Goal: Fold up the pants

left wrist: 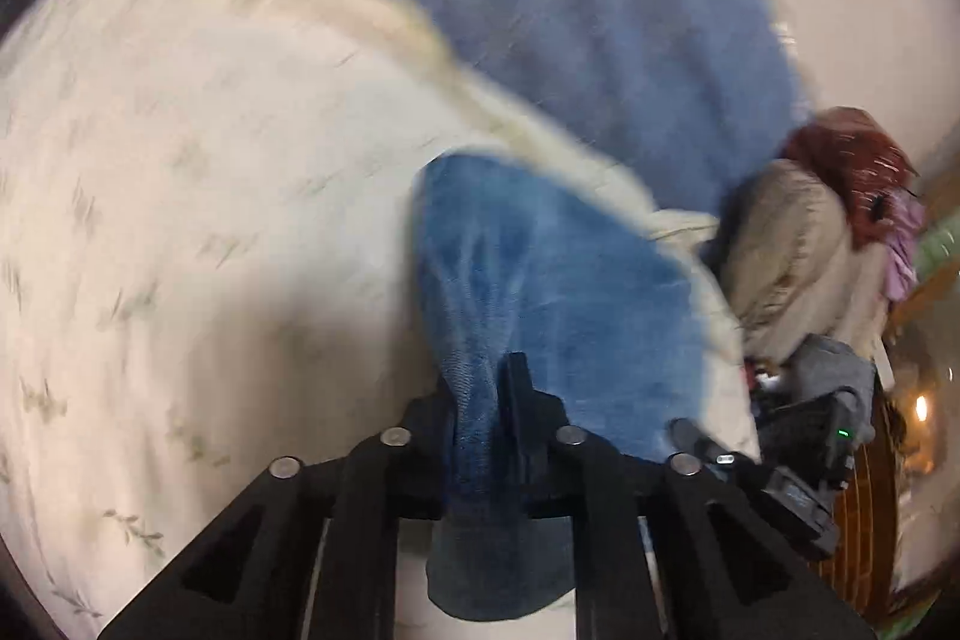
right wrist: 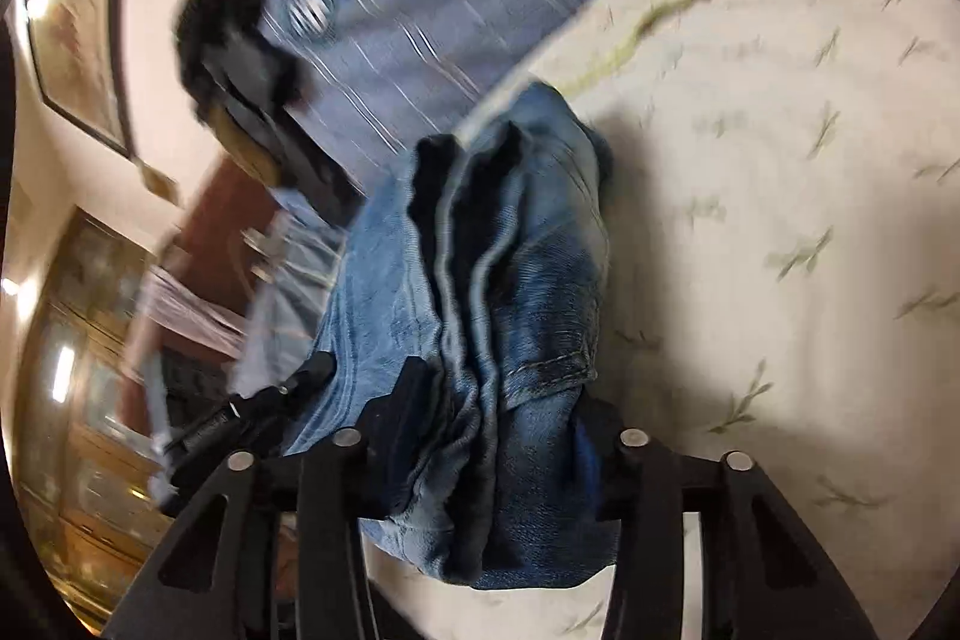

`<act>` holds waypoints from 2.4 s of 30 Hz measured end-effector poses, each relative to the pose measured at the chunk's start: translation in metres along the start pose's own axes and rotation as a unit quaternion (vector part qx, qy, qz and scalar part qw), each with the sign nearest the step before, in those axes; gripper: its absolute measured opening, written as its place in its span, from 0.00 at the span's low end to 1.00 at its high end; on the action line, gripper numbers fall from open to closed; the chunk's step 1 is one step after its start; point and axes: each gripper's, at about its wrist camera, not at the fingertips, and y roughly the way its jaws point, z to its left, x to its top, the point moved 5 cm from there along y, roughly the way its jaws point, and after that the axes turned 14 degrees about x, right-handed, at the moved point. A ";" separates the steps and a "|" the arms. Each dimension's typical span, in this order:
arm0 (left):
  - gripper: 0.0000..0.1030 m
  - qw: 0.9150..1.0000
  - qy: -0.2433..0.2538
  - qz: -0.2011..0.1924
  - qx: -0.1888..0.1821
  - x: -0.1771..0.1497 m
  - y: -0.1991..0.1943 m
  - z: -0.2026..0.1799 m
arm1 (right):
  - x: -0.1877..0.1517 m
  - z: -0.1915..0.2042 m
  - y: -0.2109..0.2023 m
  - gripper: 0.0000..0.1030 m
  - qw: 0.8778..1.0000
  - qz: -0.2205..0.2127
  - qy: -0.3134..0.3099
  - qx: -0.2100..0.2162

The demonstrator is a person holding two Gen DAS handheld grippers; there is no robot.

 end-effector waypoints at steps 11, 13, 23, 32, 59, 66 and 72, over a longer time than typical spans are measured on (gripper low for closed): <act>0.45 0.998 0.009 -0.060 -0.001 -0.048 -0.048 0.006 | -0.022 0.079 -0.040 0.57 0.988 -0.055 -0.143 -0.032; 0.44 0.997 0.028 -0.069 0.017 -0.051 -0.052 0.000 | -0.030 0.086 -0.025 0.57 0.985 -0.028 -0.163 -0.053; 0.34 0.991 0.101 -0.093 0.005 -0.065 -0.054 -0.034 | -0.028 0.076 -0.038 0.07 0.975 -0.043 -0.180 -0.125; 0.43 0.994 0.073 -0.081 0.030 -0.060 -0.045 -0.024 | -0.033 0.040 -0.036 0.28 0.989 -0.013 -0.123 -0.079; 0.57 1.000 -0.023 0.005 -0.004 0.075 0.038 -0.017 | 0.084 0.008 0.023 0.79 0.996 0.032 -0.061 -0.051; 0.56 1.000 0.011 0.001 0.009 0.072 0.045 -0.026 | 0.080 0.017 0.032 0.79 0.992 0.062 -0.084 -0.064; 0.32 0.999 0.030 -0.018 -0.007 0.063 0.033 -0.040 | 0.080 0.013 0.036 0.58 0.986 0.066 -0.098 -0.118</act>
